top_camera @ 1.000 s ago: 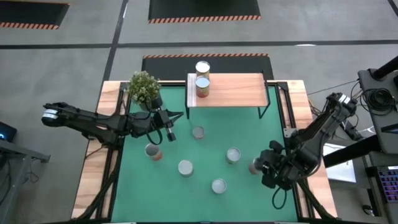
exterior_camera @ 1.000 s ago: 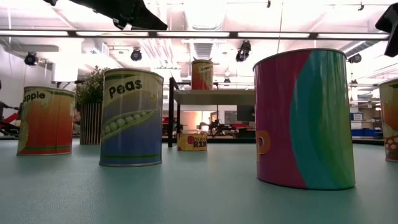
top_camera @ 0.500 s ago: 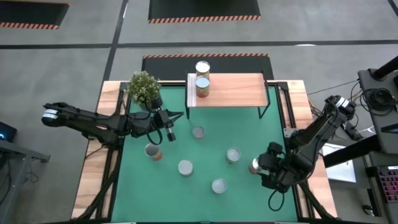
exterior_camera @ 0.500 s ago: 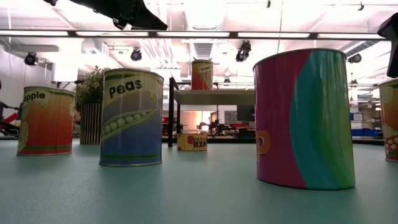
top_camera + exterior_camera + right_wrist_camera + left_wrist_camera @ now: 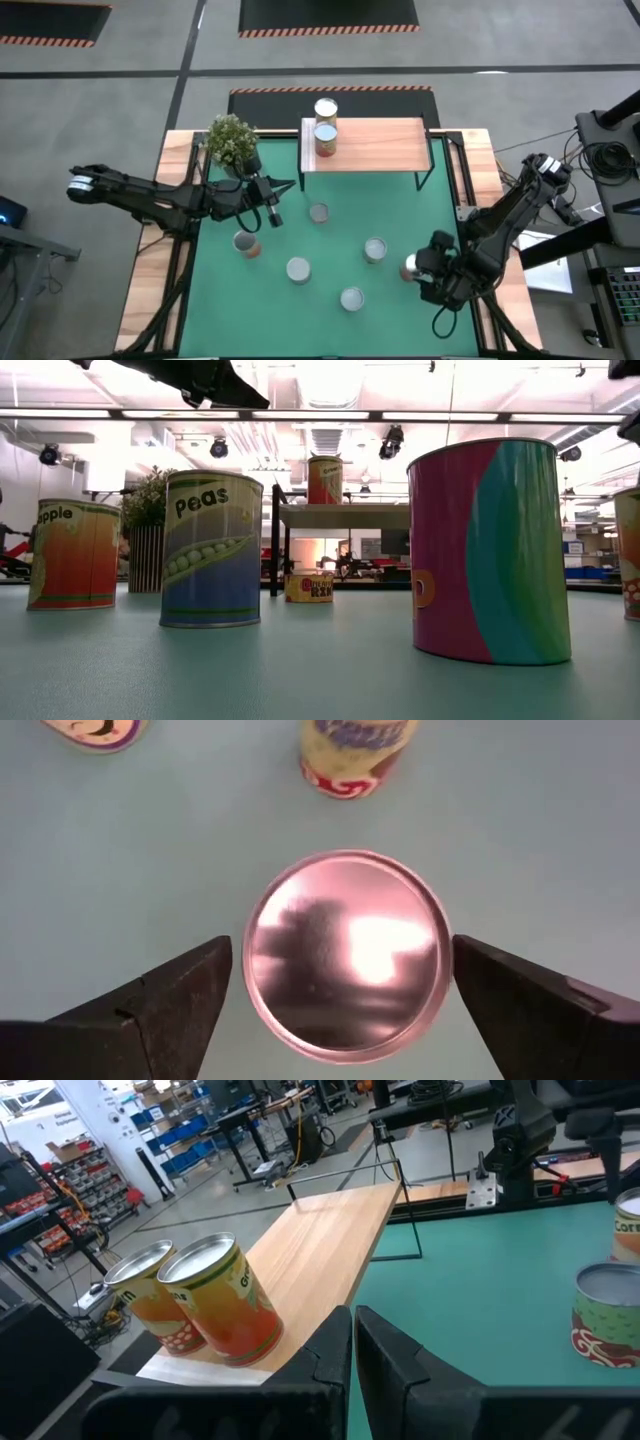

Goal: Pick and place cans onto a shelf
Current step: Put the canned corn on the shelf

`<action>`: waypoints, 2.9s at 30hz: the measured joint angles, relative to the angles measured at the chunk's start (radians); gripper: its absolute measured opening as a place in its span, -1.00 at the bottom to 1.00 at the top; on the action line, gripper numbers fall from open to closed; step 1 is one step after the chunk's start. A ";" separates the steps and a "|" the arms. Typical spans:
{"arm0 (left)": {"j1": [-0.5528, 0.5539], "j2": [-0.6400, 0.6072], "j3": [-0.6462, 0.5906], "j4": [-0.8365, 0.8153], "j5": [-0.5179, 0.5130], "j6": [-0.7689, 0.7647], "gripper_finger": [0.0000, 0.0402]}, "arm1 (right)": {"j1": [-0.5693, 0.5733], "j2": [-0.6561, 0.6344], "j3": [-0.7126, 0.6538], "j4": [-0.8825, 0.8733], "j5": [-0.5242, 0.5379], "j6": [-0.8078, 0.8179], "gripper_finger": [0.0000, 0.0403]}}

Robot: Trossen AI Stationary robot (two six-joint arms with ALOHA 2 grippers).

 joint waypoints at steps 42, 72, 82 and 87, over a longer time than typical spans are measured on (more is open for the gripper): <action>0.000 -0.024 0.000 0.038 0.000 0.165 -1.00 | -0.782 -0.061 0.696 -0.166 -0.058 -0.775 0.47; 0.000 -0.024 0.000 0.048 0.000 0.165 -1.00 | -1.503 0.420 0.942 -0.090 -0.519 -1.323 0.48; 0.000 -0.024 0.000 0.048 0.000 0.165 -1.00 | -1.513 0.499 1.056 -0.131 -0.518 -1.364 0.49; 0.000 -0.024 0.000 0.048 0.000 0.165 -1.00 | -1.516 0.518 1.071 -0.169 -0.519 -1.362 0.59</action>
